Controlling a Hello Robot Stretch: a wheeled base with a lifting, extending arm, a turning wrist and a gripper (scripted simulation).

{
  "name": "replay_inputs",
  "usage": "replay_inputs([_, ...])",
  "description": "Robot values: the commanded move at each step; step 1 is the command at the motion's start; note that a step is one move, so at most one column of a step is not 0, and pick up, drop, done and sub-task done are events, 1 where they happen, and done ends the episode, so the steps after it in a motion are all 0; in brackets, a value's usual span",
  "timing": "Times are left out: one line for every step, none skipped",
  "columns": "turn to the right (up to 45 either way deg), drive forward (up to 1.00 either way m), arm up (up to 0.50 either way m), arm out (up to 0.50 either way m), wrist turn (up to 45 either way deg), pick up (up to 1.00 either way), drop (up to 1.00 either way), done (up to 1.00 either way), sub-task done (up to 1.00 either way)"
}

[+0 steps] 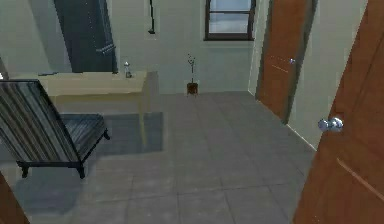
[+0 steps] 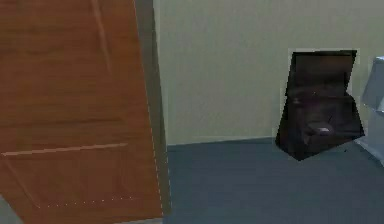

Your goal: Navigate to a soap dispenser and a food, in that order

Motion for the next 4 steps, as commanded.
replay_inputs([0.0,1.0,0.0,0.0,0.0,0.0,0.0,0.0,0.0])
replay_inputs([0.0,0.8,0.0,0.0,0.0,0.0,0.0,0.0,0.0])
replay_inputs([-3.0,0.0,0.0,0.0,0.0,0.0,0.0,0.0,0.0])
replay_inputs([0.0,1.0,0.0,0.0,0.0,0.0,0.0,0.0,0.0])
